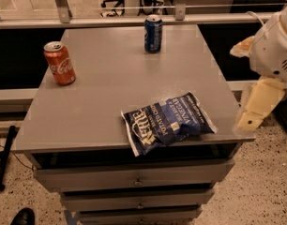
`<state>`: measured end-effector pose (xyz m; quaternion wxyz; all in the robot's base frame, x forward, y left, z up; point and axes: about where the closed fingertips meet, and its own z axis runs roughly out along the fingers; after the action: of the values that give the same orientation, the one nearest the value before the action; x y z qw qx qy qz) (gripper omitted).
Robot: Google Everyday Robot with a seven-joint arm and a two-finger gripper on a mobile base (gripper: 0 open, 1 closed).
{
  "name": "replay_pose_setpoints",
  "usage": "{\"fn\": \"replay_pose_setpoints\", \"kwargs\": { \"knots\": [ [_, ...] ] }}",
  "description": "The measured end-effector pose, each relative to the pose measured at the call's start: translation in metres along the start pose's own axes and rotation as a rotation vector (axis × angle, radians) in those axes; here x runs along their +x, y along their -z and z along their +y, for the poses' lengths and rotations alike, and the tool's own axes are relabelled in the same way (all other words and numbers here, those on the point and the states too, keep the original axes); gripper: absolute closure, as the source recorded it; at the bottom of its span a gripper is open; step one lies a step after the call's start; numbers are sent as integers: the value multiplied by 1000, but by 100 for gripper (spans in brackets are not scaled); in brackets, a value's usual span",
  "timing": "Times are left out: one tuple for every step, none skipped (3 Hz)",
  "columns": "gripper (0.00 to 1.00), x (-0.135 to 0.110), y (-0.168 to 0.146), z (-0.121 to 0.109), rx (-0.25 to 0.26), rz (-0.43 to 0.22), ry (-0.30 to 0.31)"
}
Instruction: Move blue chip bag near pepsi can
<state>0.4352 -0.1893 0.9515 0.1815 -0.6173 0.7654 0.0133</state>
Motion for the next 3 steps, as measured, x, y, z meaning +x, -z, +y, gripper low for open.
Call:
{"fn": "replay_pose_setpoints", "kwargs": {
  "knots": [
    [0, -18, -33, 13, -71, -47, 16],
    [0, -29, -61, 23, -133, -72, 19],
    [0, -39, -87, 32, -173, -108, 30]
  ]
}}
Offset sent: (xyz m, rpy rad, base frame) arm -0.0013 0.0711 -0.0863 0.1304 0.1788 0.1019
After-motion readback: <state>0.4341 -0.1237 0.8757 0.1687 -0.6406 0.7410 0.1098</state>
